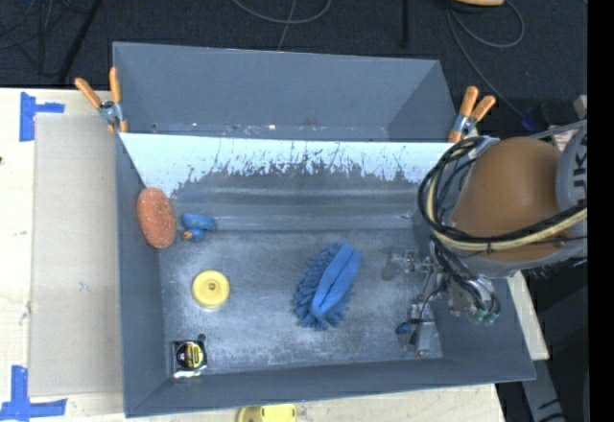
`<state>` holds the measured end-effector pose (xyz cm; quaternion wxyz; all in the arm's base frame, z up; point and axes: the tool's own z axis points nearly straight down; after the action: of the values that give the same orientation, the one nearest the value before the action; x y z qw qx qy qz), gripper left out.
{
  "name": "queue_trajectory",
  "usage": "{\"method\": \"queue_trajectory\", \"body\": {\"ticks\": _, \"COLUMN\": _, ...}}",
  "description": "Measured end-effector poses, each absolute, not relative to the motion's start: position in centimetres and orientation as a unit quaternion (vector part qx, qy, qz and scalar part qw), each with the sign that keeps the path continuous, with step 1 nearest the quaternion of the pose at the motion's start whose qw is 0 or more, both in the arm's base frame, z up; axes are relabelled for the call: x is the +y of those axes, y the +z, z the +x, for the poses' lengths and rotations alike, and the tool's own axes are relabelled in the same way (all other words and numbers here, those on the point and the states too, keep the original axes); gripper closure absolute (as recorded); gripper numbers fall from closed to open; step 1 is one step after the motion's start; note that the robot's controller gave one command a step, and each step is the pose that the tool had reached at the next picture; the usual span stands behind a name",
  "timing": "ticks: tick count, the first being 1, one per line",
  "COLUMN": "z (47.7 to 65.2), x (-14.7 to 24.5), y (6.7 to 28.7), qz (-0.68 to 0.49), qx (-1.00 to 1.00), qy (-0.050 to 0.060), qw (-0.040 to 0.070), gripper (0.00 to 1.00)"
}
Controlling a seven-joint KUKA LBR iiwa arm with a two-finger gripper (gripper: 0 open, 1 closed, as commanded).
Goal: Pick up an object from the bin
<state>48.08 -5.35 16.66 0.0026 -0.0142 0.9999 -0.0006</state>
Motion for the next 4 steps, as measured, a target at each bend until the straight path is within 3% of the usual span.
{"method": "queue_trajectory", "body": {"ticks": 1, "z": 49.3, "x": -2.1, "y": 13.4, "qz": -0.074, "qx": 0.997, "qy": 0.000, "qw": -0.002, "gripper": 0.00}}
{"method": "queue_trajectory", "body": {"ticks": 2, "z": 53.6, "x": 0.0, "y": 9.3, "qz": -0.099, "qx": 0.995, "qy": 0.000, "qw": 0.002, "gripper": 0.00}}
{"method": "queue_trajectory", "body": {"ticks": 3, "z": 49.3, "x": 5.7, "y": 7.2, "qz": -0.040, "qx": 0.999, "qy": 0.001, "qw": 0.001, "gripper": 1.00}}
{"method": "queue_trajectory", "body": {"ticks": 4, "z": 49.3, "x": 5.7, "y": 7.2, "qz": -0.040, "qx": 0.999, "qy": 0.001, "qw": 0.001, "gripper": 1.00}}
